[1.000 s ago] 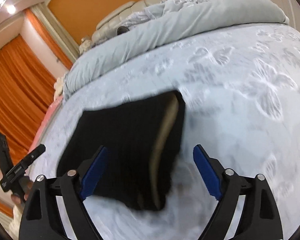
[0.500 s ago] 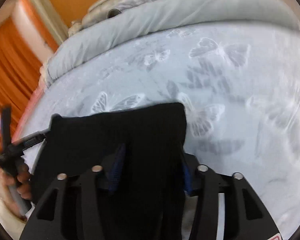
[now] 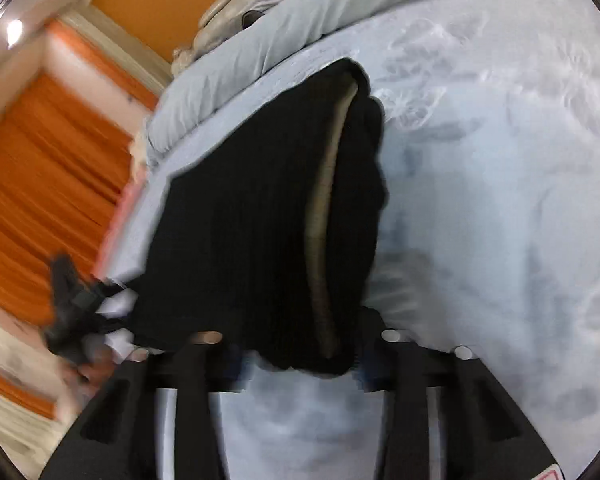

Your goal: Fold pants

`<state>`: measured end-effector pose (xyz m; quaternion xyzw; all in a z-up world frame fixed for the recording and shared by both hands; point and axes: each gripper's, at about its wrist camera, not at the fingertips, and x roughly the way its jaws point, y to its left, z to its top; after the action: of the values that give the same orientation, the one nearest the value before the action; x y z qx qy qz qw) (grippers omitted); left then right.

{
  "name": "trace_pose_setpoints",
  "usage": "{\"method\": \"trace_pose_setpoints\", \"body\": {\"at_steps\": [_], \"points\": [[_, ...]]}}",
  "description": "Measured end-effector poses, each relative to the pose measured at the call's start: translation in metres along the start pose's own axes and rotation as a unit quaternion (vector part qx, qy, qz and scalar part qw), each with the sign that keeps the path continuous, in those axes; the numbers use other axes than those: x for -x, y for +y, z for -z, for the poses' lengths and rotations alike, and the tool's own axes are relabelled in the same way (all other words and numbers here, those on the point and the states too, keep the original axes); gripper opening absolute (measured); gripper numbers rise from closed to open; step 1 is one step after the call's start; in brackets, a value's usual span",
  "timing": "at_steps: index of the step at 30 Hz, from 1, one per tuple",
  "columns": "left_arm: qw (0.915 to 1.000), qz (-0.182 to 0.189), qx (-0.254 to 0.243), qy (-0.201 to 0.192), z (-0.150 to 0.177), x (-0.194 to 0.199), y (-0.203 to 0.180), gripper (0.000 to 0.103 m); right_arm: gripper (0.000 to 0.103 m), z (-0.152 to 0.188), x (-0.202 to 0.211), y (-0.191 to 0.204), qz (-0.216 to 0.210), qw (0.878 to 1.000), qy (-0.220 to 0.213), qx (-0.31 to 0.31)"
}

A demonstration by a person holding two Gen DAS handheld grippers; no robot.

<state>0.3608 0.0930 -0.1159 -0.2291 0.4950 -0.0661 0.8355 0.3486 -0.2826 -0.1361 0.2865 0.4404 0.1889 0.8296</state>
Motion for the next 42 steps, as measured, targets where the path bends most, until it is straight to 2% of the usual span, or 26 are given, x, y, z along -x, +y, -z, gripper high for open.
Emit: {"method": "trace_pose_setpoints", "body": {"at_steps": [1, 3, 6, 8, 9, 10, 12, 14, 16, 17, 19, 22, 24, 25, 26, 27, 29, 31, 33, 34, 35, 37, 38, 39, 41, 42], "points": [[0.9993, 0.03, -0.001, 0.024, -0.005, 0.0, -0.005, 0.027, 0.026, -0.004, 0.012, 0.011, -0.004, 1.0, -0.013, 0.014], [0.9994, 0.008, -0.02, 0.028, -0.017, 0.015, -0.017, 0.019, 0.024, -0.007, 0.039, 0.025, -0.029, 0.999, -0.021, 0.009], [0.9975, 0.005, -0.063, 0.032, -0.02, 0.037, -0.03, 0.019, 0.025, 0.006, 0.048, 0.013, -0.011, 1.0, -0.012, 0.007], [0.9953, -0.011, -0.083, 0.049, -0.011, 0.027, -0.031, 0.023, 0.032, 0.025, 0.022, -0.021, 0.034, 0.999, 0.035, -0.019], [0.9927, -0.028, -0.098, 0.065, -0.003, 0.012, -0.031, 0.03, 0.043, 0.034, 0.014, -0.036, 0.013, 0.999, 0.033, -0.038], [0.9918, -0.044, -0.107, 0.054, 0.005, 0.005, -0.029, 0.04, 0.043, 0.039, 0.024, -0.039, -0.006, 0.999, 0.009, -0.043], [0.99, -0.069, -0.123, -0.001, 0.015, 0.022, -0.029, 0.052, 0.053, 0.039, 0.04, -0.027, 0.03, 0.999, -0.003, -0.028], [0.9882, -0.065, -0.136, -0.028, 0.023, 0.047, -0.033, 0.058, 0.052, 0.039, 0.072, 0.006, 0.082, 0.994, -0.059, 0.051], [0.9888, -0.063, -0.122, -0.057, 0.031, 0.067, -0.028, 0.098, 0.052, 0.036, 0.087, 0.029, 0.111, 0.985, -0.089, 0.098], [0.9902, -0.061, -0.104, -0.07, 0.037, 0.074, -0.023, 0.098, 0.053, 0.032, 0.087, 0.033, 0.108, 0.985, -0.081, 0.105], [0.9954, -0.033, -0.082, -0.038, 0.042, 0.066, -0.013, 0.098, 0.074, 0.025, 0.075, 0.027, 0.099, 0.989, -0.066, 0.091], [0.9987, 0.022, -0.028, 0.038, 0.048, 0.031, 0.003, 0.098, 0.075, 0.022, 0.038, -0.004, 0.092, 0.995, -0.014, 0.028], [0.9987, 0.024, -0.036, 0.026, 0.05, 0.02, 0.002, 0.098, 0.076, 0.03, 0.017, -0.017, 0.073, 0.997, 0.017, -0.015], [0.9981, 0.018, -0.056, 0.018, 0.051, 0.018, -0.004, 0.094, 0.07, 0.033, 0.015, -0.02, 0.064, 0.998, -0.002, -0.011], [0.9977, 0.021, -0.062, 0.02, 0.05, 0.016, -0.008, 0.086, 0.052, 0.033, 0.014, -0.017, 0.035, 0.999, 0.005, -0.006], [0.9964, 0.048, -0.062, 0.032, 0.05, 0.015, -0.011, 0.055, 0.034, 0.034, 0.017, -0.017, 0.019, 1.0, 0.01, -0.021], [0.9963, 0.053, -0.052, 0.044, 0.047, 0.019, -0.016, 0.033, 0.029, 0.03, 0.033, -0.003, 0.008, 1.0, 0.0, -0.017], [0.996, 0.043, -0.071, 0.033, 0.043, 0.038, -0.024, 0.024, 0.028, 0.032, 0.048, 0.009, -0.013, 1.0, -0.005, -0.006], [0.9955, 0.044, -0.08, 0.027, 0.039, 0.052, -0.024, 0.023, 0.03, 0.041, 0.047, 0.001, 0.006, 1.0, 0.003, 0.009], [0.995, 0.043, -0.081, 0.04, 0.039, 0.048, -0.021, 0.024, 0.036, 0.046, 0.036, -0.008, 0.028, 0.999, 0.016, 0.009], [0.9942, 0.03, -0.087, 0.056, 0.041, 0.036, -0.02, 0.025, 0.043, 0.054, 0.023, -0.025, 0.023, 0.999, 0.03, -0.01], [0.9939, 0.003, -0.094, 0.058, 0.051, 0.021, -0.02, 0.042, 0.048, 0.054, 0.034, -0.027, -0.004, 1.0, 0.005, -0.02], [0.9943, 0.0, -0.098, 0.044, 0.053, 0.025, -0.018, 0.045, 0.052, 0.052, 0.042, -0.021, 0.025, 1.0, 0.011, -0.012], [0.9943, 0.002, -0.099, 0.037, 0.054, 0.031, -0.018, 0.049, 0.056, 0.05, 0.062, -0.009, 0.057, 0.998, -0.017, 0.01], [0.9955, -0.011, -0.094, -0.001, 0.053, 0.057, -0.016, 0.052, 0.053, 0.047, 0.096, 0.009, 0.074, 0.992, -0.094, 0.043], [0.995, -0.025, -0.094, -0.024, 0.052, 0.068, -0.016, 0.054, 0.039, 0.041, 0.107, 0.023, 0.073, 0.989, -0.108, 0.068]]}}
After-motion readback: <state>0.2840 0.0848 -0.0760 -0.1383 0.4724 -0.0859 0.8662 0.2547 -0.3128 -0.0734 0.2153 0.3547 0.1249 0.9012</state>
